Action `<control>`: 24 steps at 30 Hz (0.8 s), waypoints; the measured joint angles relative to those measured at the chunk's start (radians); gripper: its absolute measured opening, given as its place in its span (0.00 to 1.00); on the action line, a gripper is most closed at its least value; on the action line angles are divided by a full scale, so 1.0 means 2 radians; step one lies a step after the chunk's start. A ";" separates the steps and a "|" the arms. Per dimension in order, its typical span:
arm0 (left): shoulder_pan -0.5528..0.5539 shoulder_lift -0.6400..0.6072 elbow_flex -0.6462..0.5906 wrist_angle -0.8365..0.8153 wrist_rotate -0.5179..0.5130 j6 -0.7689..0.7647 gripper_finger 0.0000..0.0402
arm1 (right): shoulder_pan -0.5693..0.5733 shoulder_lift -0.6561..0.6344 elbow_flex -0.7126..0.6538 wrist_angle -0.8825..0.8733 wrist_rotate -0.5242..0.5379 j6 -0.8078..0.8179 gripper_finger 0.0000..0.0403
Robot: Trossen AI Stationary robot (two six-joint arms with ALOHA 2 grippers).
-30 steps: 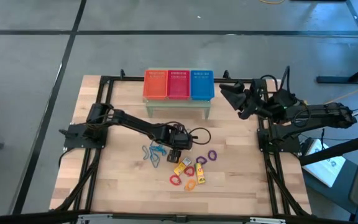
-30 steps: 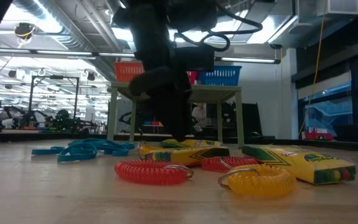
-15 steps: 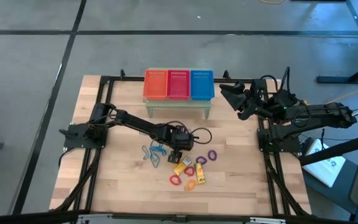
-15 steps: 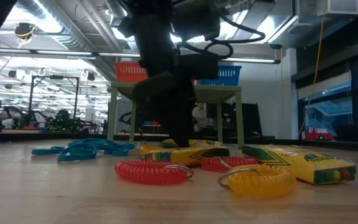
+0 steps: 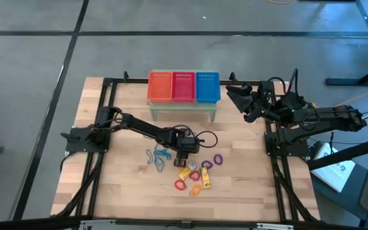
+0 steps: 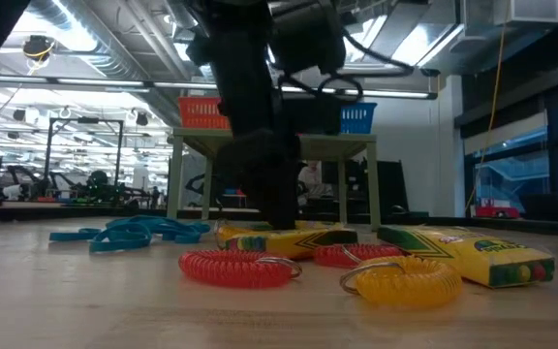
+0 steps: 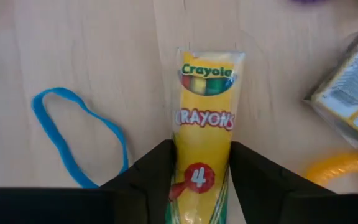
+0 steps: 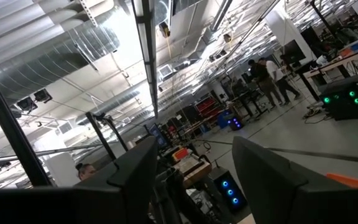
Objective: Pick & Place Office Desk Supplies
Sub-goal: Put the yellow box of crayon into the orange bin on the shelf
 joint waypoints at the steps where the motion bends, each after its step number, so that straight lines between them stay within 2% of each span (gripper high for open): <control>1: -0.001 0.004 0.000 0.000 0.002 -0.007 0.39 | 0.000 0.000 0.000 0.000 0.000 0.000 0.53; 8: -0.005 0.026 0.000 0.000 0.001 -0.032 0.47 | 0.000 0.000 0.000 0.000 0.000 0.002 0.53; 11: -0.005 0.027 0.000 0.001 0.002 -0.037 0.47 | 0.001 0.000 0.000 0.000 0.000 0.002 0.53; 14: -0.005 0.027 0.000 0.001 0.010 -0.041 0.39 | 0.001 0.000 0.000 0.000 0.000 0.000 0.53; 20: -0.003 0.022 0.014 -0.004 0.023 -0.048 0.12 | 0.001 0.000 0.000 0.004 0.000 0.000 0.53; 24: 0.009 0.015 0.046 -0.010 0.051 -0.047 0.12 | 0.001 0.000 0.000 0.013 -0.002 -0.002 0.53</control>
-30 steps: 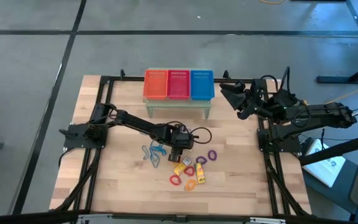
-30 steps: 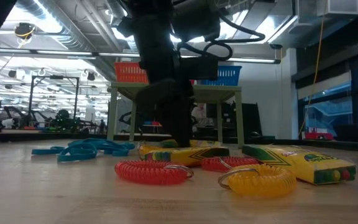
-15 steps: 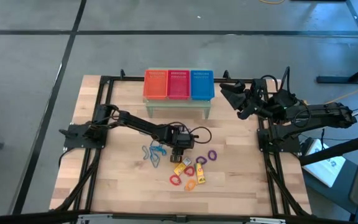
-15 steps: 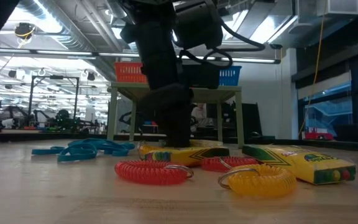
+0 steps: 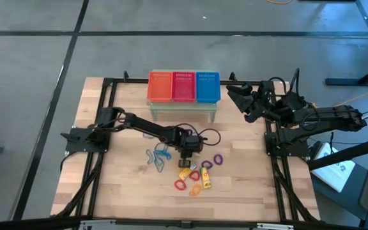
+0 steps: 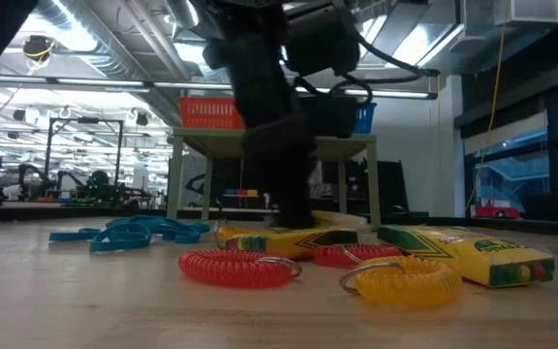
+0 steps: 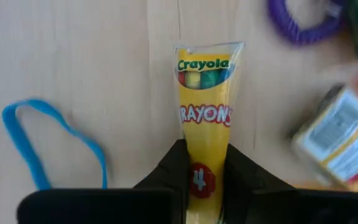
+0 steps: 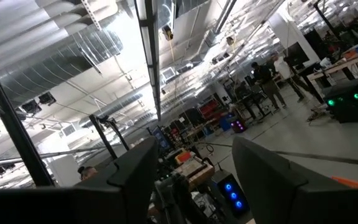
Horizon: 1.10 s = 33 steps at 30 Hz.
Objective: Pick & Place Office Desk Supplies
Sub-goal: Put the yellow box of crayon into the orange bin on the shelf
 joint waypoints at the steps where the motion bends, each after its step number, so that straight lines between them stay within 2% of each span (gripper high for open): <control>1: 0.004 -0.002 0.011 -0.002 0.005 0.000 0.12 | 0.000 0.000 0.000 0.006 -0.002 -0.001 0.53; 10: 0.042 -0.074 0.109 0.000 0.020 0.010 0.12 | 0.000 -0.005 0.000 0.053 -0.009 -0.028 0.53; 16: 0.077 -0.166 0.121 -0.010 -0.014 -0.002 0.12 | 0.000 -0.012 0.000 0.054 -0.009 -0.039 0.53; 19: 0.103 -0.212 0.120 -0.028 -0.059 -0.013 0.12 | 0.000 -0.012 0.000 0.053 -0.008 -0.040 0.53; 23: 0.142 -0.279 0.121 -0.072 -0.164 -0.035 0.12 | 0.000 -0.012 0.000 0.052 -0.007 -0.041 0.53; 27: 0.183 -0.324 0.121 -0.166 -0.260 -0.136 0.12 | 0.000 -0.011 0.000 0.052 0.001 -0.041 0.53; 33: 0.225 -0.344 0.115 -0.273 -0.328 -0.265 0.12 | 0.000 -0.011 0.000 0.051 0.009 -0.043 0.53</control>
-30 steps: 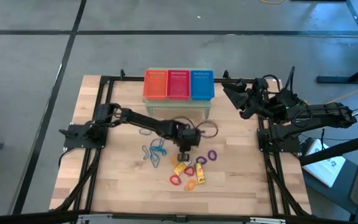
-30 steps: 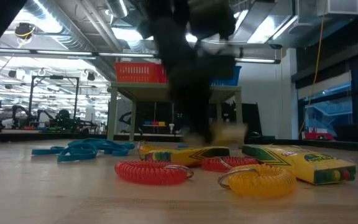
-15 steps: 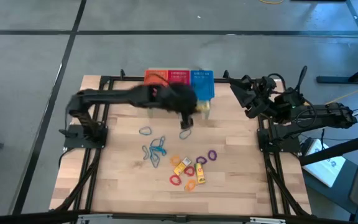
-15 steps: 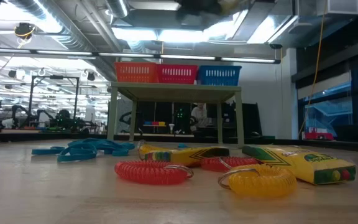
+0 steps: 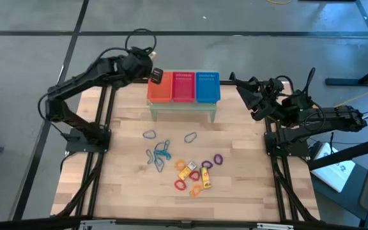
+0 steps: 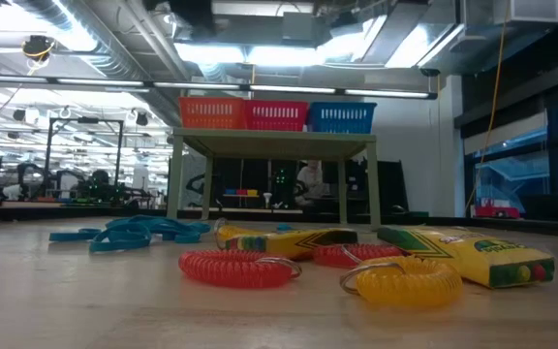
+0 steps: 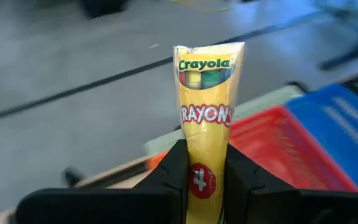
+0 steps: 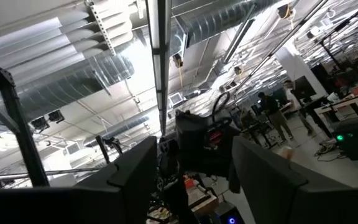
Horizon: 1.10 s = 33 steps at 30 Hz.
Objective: Pick & Place Office Desk Supplies
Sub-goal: Put the yellow box of crayon into the orange bin on the shelf
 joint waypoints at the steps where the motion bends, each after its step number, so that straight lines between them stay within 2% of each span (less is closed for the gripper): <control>1: 0.005 0.003 -0.007 0.000 -0.001 -0.012 0.12 | 0.000 0.000 0.000 -0.001 0.005 0.001 0.53; 8: 0.032 0.040 -0.068 -0.002 0.078 -0.093 0.12 | 0.000 0.000 0.000 -0.001 0.010 0.013 0.53; 11: 0.033 0.054 -0.076 0.001 0.103 -0.124 0.12 | 0.000 0.000 0.000 -0.001 0.003 0.017 0.53; 25: 0.050 0.129 -0.075 -0.014 0.153 -0.150 0.12 | 0.000 0.001 0.000 -0.005 -0.052 0.035 0.53; 33: 0.049 0.135 -0.075 -0.017 0.148 -0.150 0.13 | 0.000 0.001 0.000 -0.006 -0.069 0.045 0.53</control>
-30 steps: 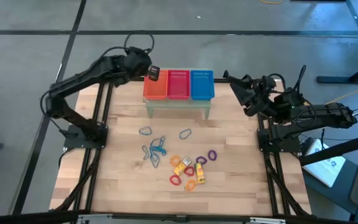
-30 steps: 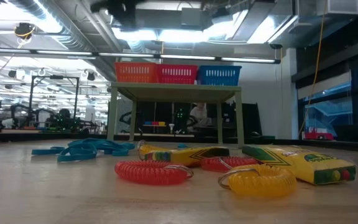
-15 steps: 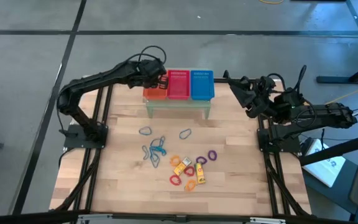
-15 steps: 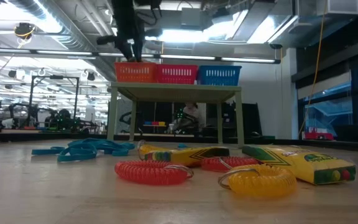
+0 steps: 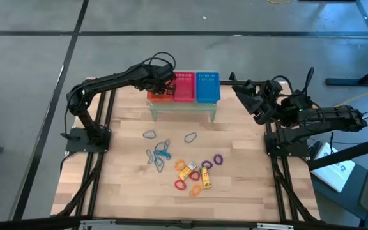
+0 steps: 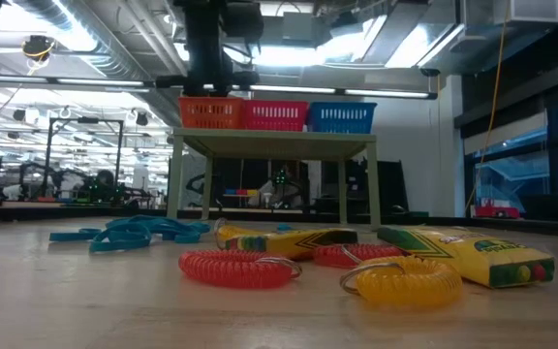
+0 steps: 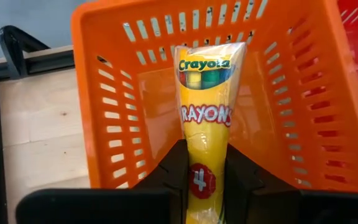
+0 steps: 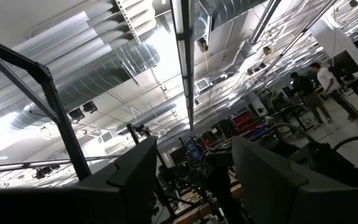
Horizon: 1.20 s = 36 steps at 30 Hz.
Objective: Pick & Place Office Desk Supplies
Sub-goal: Put the yellow box of crayon into the orange bin on the shelf
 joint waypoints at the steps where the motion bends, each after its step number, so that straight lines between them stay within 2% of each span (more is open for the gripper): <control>1: 0.000 -0.001 0.000 -0.001 0.000 0.000 0.13 | 0.000 0.000 0.000 0.000 0.000 0.000 0.53; 7: 0.006 -0.002 0.000 -0.003 0.008 -0.001 0.22 | 0.000 0.000 0.000 0.000 0.000 -0.001 0.53; 19: 0.009 -0.002 0.000 0.002 0.004 -0.005 0.52 | 0.000 0.000 0.000 0.000 0.000 -0.004 0.53; 23: 0.009 -0.002 0.000 0.003 0.003 -0.004 0.59 | 0.000 0.000 0.000 0.000 0.000 -0.004 0.53; 26: 0.007 -0.006 0.000 0.021 -0.002 0.010 0.62 | 0.000 0.000 0.000 0.000 0.000 -0.011 0.53; 36: 0.001 -0.046 0.000 0.160 -0.005 0.042 0.60 | 0.000 0.000 0.000 0.001 0.000 -0.014 0.53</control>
